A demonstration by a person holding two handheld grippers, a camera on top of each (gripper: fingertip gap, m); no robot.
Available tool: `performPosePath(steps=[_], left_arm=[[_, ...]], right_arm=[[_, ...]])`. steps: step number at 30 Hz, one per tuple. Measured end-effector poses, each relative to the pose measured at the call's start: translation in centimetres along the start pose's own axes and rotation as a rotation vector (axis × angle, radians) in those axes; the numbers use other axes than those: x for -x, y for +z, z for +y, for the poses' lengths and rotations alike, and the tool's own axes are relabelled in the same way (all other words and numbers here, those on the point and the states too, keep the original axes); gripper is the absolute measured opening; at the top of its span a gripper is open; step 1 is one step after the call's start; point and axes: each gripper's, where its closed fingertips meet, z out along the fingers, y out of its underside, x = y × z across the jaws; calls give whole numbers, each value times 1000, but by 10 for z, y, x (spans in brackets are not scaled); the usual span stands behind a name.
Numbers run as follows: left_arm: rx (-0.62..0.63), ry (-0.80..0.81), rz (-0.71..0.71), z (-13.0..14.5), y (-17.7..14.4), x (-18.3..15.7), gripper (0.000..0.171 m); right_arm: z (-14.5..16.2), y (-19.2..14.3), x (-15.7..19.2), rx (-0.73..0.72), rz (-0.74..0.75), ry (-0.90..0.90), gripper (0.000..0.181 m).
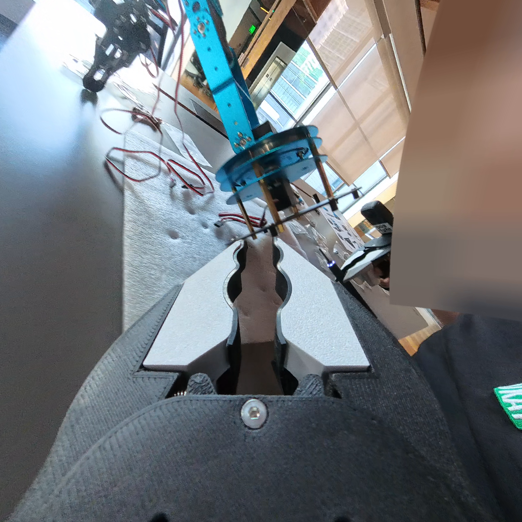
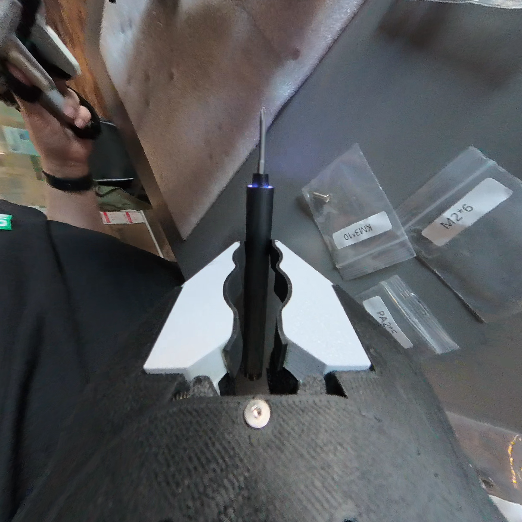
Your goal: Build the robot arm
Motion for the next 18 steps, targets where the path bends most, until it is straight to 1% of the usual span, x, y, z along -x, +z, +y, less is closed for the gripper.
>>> performPosePath(steps=[5, 10, 15, 18], left_arm=[[-21, 19, -15, -12, -1, 7, 15], [-29, 8, 4, -24, -1, 4, 15], [-41, 21, 10, -41, -2, -7, 15], [-48, 46, 10, -52, -9, -19, 15]], right_arm=[[1, 4, -5, 13, 104, -65, 16], [3, 3, -7, 12, 237, -208, 16], [2, 4, -8, -58, 335, -302, 16], [1, 3, -10, -120, 391, -367, 17]])
